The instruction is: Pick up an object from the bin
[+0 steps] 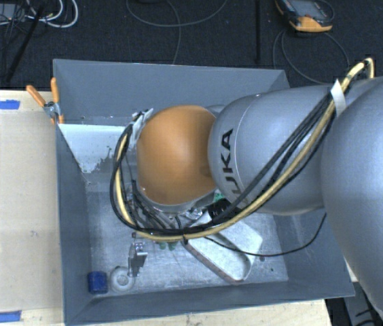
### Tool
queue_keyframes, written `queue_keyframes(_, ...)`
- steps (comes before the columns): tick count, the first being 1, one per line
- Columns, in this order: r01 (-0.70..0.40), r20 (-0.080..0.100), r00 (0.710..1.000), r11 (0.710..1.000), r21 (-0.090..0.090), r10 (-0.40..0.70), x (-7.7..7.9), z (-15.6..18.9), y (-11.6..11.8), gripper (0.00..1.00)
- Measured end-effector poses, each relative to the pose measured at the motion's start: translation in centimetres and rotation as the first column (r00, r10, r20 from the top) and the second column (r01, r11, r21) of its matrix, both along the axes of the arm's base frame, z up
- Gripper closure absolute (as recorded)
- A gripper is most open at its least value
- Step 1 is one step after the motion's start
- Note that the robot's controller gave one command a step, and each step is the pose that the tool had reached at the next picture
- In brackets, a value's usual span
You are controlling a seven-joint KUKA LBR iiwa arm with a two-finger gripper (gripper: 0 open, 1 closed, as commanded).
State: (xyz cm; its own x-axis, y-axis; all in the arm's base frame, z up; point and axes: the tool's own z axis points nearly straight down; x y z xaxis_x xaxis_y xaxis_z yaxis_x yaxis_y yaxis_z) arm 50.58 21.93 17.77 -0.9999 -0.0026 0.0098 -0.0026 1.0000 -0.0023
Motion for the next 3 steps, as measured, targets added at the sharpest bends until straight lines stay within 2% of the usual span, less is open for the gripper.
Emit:
queue_keyframes(1, -0.397, 0.0, 0.918, 0.918, 0.005, 0.397, 1.1, -10.5, 2.0, 0.0)
queue_keyframes(2, -0.011, 0.014, 1.0, 1.0, 0.003, 0.011, -3.0, -7.7, -3.1, 0.0)
queue_keyframes(3, -0.504, 0.013, 0.864, 0.864, 0.002, 0.504, -2.5, -7.7, 1.0, 0.0)
